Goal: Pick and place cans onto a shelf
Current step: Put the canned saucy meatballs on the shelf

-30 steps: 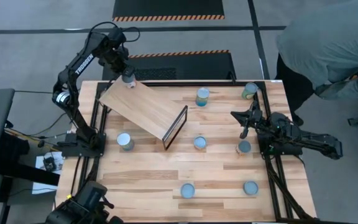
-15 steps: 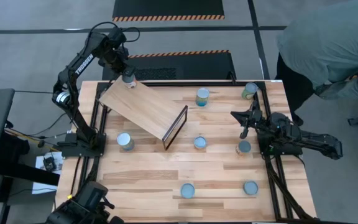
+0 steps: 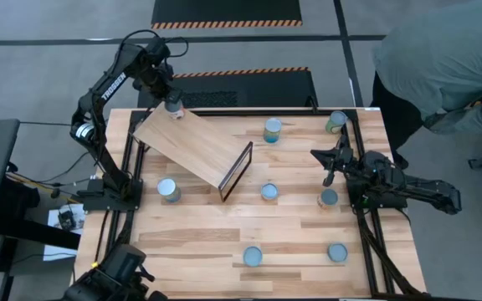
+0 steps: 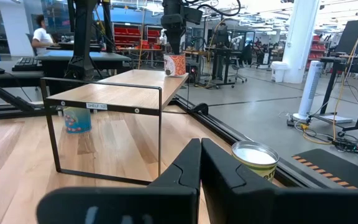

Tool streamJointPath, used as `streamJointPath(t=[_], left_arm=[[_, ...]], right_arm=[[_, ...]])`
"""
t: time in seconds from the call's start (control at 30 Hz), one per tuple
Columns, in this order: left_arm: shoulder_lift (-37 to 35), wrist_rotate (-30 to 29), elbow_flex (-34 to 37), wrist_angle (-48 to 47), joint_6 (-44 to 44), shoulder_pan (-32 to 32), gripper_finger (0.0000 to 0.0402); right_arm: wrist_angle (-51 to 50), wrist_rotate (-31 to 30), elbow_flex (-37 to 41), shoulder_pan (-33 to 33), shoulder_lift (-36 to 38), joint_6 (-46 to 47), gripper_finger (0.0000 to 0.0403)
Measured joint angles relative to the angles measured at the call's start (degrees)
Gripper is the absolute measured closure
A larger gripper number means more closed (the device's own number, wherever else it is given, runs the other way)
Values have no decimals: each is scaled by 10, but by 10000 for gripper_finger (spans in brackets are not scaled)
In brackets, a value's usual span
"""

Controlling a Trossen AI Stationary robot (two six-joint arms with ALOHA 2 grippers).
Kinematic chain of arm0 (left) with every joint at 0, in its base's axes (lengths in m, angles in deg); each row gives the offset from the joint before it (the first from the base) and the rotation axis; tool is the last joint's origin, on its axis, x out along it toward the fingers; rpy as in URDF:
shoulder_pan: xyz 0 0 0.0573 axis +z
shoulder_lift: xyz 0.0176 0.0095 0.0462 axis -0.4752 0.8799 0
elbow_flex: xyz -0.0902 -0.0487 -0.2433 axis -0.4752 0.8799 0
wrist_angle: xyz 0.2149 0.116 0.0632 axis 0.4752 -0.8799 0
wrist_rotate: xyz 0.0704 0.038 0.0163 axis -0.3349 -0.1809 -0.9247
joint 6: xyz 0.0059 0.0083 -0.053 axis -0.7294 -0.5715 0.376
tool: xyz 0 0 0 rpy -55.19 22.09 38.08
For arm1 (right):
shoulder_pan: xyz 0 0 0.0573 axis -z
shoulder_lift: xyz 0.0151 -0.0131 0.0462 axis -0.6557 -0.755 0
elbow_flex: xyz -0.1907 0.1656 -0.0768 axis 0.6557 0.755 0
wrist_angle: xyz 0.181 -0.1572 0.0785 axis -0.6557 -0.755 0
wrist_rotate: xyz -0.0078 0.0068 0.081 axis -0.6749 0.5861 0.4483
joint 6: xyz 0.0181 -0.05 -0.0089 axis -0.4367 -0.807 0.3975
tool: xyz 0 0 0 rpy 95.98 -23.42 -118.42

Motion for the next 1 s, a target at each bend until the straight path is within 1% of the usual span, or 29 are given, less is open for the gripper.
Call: streamJointPath(t=[0.43,0.8,1.0], left_arm=[[0,0,1,7,13,-9,395],[0,-1,23,16,19,-23,395],[0,-9,24,16,21,-23,379]], right_arm=[[0,0,0,0,0,0,370],[0,0,0,0,0,0,370],[0,0,0,0,0,0,370]])
